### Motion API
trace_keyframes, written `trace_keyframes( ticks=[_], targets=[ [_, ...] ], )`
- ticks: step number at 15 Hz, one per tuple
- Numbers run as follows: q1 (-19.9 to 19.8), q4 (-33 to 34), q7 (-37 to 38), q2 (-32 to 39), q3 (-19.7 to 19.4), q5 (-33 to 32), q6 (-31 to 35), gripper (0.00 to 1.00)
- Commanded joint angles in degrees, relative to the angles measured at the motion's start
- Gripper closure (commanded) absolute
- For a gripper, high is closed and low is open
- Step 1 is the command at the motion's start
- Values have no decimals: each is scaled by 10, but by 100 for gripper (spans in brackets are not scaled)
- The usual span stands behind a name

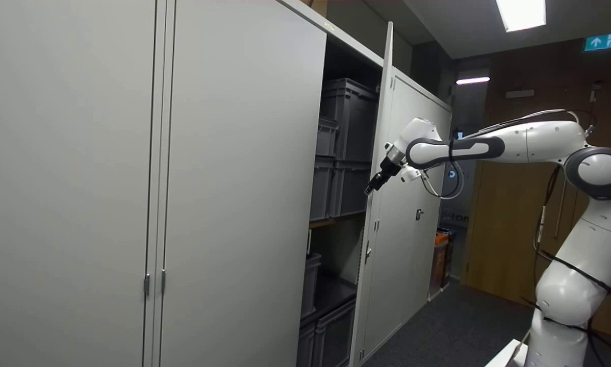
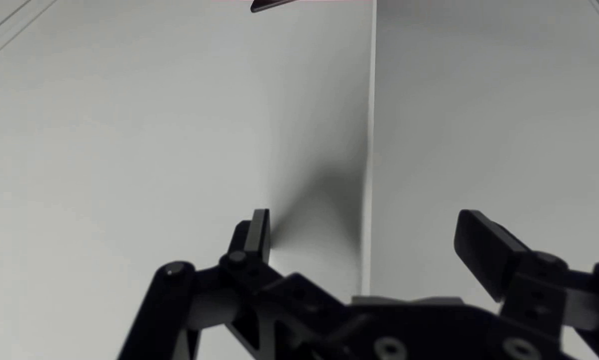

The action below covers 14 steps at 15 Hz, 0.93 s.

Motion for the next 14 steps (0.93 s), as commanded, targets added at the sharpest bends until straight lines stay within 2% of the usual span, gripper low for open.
trace_keyframes(
  ticks=[1,7,14],
  targets=[
    [-16,-27,16,-28,8,-16,-33,0],
    [-17,-97,13,-82,7,-16,-73,0],
    [-36,-159,14,-138,-2,-28,-97,0]
  ],
)
